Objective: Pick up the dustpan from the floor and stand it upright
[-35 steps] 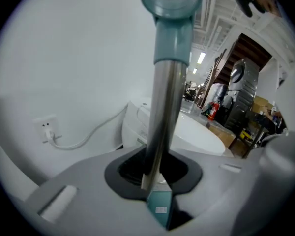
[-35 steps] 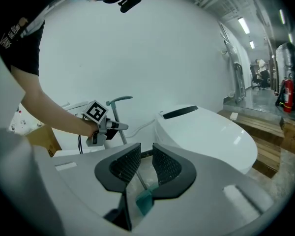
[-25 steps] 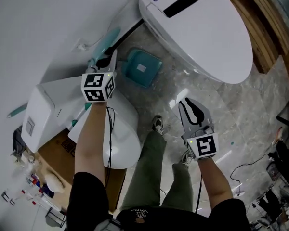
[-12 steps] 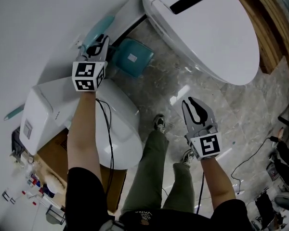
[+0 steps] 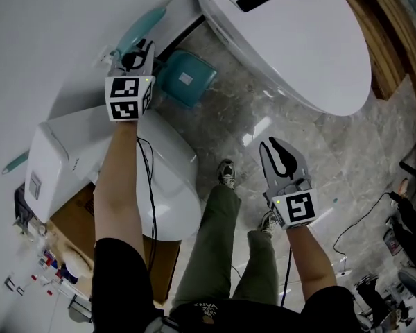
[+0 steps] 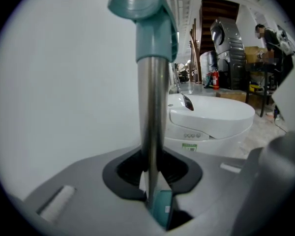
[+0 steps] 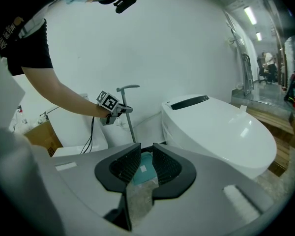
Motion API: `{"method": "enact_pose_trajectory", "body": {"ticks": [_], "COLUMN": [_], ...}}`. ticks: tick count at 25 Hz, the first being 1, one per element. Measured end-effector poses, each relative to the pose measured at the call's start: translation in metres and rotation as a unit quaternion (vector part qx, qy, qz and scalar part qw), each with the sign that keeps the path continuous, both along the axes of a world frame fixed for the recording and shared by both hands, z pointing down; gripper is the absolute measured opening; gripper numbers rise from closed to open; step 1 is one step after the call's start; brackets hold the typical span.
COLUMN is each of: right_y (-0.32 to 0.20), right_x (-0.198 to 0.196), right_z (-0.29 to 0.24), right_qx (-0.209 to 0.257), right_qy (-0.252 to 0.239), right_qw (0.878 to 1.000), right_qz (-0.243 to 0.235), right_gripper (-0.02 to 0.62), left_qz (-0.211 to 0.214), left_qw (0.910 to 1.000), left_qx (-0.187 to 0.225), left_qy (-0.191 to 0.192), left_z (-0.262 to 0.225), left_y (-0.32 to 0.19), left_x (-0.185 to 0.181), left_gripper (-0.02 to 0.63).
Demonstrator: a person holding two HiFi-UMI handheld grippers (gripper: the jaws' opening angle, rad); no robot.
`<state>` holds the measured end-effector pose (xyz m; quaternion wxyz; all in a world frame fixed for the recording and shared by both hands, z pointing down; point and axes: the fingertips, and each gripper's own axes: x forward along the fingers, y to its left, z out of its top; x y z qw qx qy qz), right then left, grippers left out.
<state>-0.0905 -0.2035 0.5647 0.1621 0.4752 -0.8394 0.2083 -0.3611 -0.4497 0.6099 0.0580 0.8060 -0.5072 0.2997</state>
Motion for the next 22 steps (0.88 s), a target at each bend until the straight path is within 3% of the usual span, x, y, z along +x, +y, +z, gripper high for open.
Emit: {"method": "enact_pose_trajectory", "body": {"ticks": [3,13,22], "right_y": [0.004,0.014,0.035], "right_x": [0.01,0.033,0.037], "right_z": [-0.001,-0.001,-0.029], "right_qx": [-0.004,-0.005,0.015], "right_qy": [0.005,0.005,-0.019], "right_qw": [1.0,0.999,0.999], "right_qz": [0.009,0.032,0.032], "right_gripper": [0.077,0.076,0.077], "left_qz": [-0.001,-0.026,-0.042], "left_qw": [0.9999,0.9991,0.9989], "left_qx": [-0.007,-0.033,-0.01], "left_qy": [-0.013,0.002,0.019], "left_z": [0.003,0.011,-0.027], "left_y": [-0.001,0.006,0.053], "left_x": [0.003,0.005,0.01], "left_gripper": [0.116,0.141,0.152]}}
